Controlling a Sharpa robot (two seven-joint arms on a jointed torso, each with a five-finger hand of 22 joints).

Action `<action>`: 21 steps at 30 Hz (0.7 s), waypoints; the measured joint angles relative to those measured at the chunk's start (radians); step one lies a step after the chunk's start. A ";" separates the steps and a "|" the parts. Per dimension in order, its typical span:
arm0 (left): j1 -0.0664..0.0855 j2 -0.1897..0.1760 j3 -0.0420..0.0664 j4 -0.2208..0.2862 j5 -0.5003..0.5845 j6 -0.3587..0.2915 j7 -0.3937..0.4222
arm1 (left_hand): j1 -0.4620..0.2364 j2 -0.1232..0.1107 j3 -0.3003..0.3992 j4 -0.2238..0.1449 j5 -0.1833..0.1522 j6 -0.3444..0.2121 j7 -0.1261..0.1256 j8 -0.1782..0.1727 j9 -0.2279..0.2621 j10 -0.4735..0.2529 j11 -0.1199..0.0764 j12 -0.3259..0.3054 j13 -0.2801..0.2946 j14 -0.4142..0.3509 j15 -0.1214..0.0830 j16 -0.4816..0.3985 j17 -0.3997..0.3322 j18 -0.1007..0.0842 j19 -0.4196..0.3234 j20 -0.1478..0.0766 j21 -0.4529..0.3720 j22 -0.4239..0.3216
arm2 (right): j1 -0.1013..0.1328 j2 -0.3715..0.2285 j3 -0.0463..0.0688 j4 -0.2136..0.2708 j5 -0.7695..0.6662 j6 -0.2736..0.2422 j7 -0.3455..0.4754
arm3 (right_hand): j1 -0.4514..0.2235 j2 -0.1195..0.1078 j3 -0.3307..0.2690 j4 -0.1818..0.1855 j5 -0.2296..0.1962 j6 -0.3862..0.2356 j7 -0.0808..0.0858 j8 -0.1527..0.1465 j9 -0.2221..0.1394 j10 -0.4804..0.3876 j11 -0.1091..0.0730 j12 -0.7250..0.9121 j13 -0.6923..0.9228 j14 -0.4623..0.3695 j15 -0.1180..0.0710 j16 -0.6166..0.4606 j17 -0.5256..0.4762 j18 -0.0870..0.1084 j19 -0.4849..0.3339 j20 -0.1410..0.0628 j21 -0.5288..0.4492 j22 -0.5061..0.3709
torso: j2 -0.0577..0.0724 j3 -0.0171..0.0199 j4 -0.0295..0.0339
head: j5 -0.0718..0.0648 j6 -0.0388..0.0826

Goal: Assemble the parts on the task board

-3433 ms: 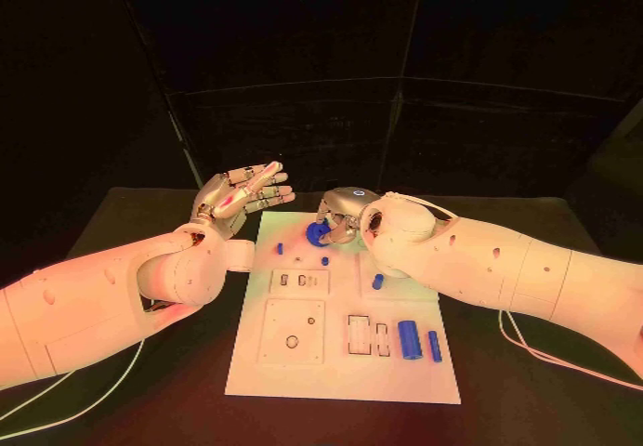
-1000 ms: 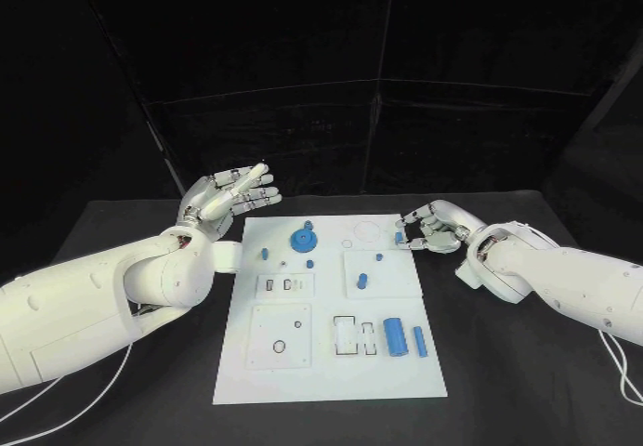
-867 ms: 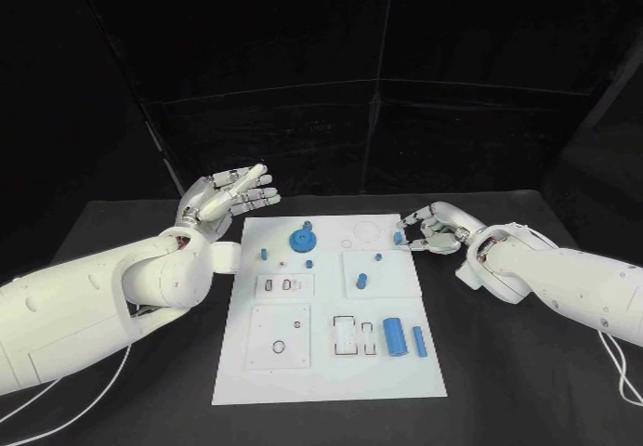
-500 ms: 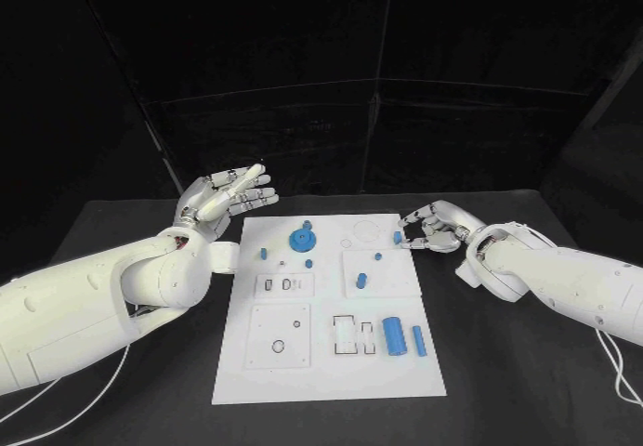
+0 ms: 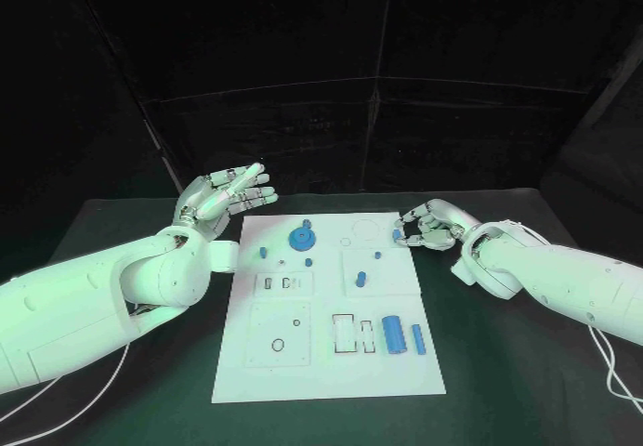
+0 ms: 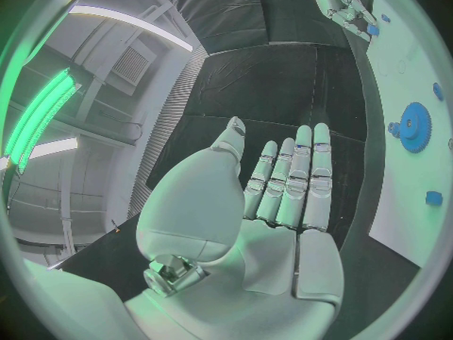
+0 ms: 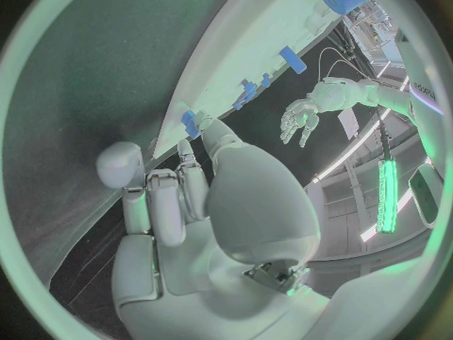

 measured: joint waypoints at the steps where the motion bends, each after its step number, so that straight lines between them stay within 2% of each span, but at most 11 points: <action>1: 0.000 0.000 0.000 0.000 0.000 0.000 0.000 | 0.000 0.000 0.000 0.000 0.000 0.000 0.000 0.000 0.000 0.000 0.000 0.000 0.000 0.000 0.000 0.000 0.000 0.000 0.000 0.000 0.000 0.000 | 0.000 0.001 0.000 -0.002 0.000 0.000 0.000 | 0.002 0.006 0.003 -0.003 -0.008 0.008 0.000 0.004 0.001 0.000 0.000 0.000 0.000 0.000 0.000 0.000 0.000 0.000 0.000 0.000 0.000 0.001 | 0.000 0.0000 0.0000 | 0.000 0.000; 4: 0.000 0.000 0.000 0.000 0.000 0.000 0.000 | 0.000 0.000 0.000 0.000 0.000 0.000 0.000 0.000 0.000 0.000 0.000 0.000 0.000 0.000 0.000 0.000 0.000 0.000 0.000 0.000 0.000 0.000 | 0.000 0.005 0.000 -0.007 0.000 0.000 0.000 | 0.002 0.022 0.017 -0.007 -0.020 0.032 -0.005 0.012 0.002 0.004 -0.004 0.001 0.000 0.000 0.000 0.000 0.000 0.000 0.002 -0.002 0.001 0.004 | 0.000 0.0000 0.0005 | -0.001 -0.001; 7: 0.000 0.000 0.000 -0.001 0.000 0.000 -0.001 | 0.000 0.000 0.000 0.000 0.000 0.000 0.000 0.000 0.000 0.000 0.000 0.000 0.000 0.000 0.000 0.000 0.000 0.000 0.000 0.000 0.000 0.000 | 0.000 0.008 0.000 -0.009 0.000 0.001 -0.001 | -0.001 0.027 0.031 -0.011 -0.025 0.052 -0.010 0.018 0.002 0.009 -0.009 0.005 0.000 -0.003 -0.004 0.000 0.000 0.000 0.003 -0.004 0.004 0.008 | 0.000 0.0000 0.0009 | -0.001 -0.003; 11: 0.000 0.001 0.000 -0.002 0.000 0.000 -0.001 | 0.000 0.000 0.000 0.000 0.000 0.000 0.000 0.000 0.000 0.000 0.000 0.000 0.000 0.000 0.000 0.000 0.000 0.000 0.000 0.000 -0.004 0.000 | 0.000 0.012 0.000 -0.010 0.000 0.002 -0.002 | 0.003 0.031 0.038 -0.013 -0.025 0.059 -0.015 0.018 0.002 0.009 -0.009 0.007 0.000 0.000 -0.008 0.004 0.000 0.000 0.007 -0.007 0.004 0.011 | 0.000 0.0001 0.0010 | 0.002 -0.005; 21: 0.000 0.001 -0.001 -0.004 0.000 0.000 -0.003 | 0.000 0.000 0.000 0.000 0.000 0.000 0.000 0.000 0.000 0.000 0.000 0.000 0.000 0.000 0.000 0.000 0.000 0.000 0.000 0.000 -0.004 0.000 | 0.000 0.018 0.000 -0.012 0.000 0.005 -0.003 | 0.003 0.031 0.045 -0.020 -0.025 0.067 -0.016 0.018 -0.002 0.012 -0.012 0.009 0.000 0.000 -0.008 0.004 0.000 0.000 0.007 -0.007 0.008 0.013 | 0.000 0.0004 -0.0001 | 0.003 -0.012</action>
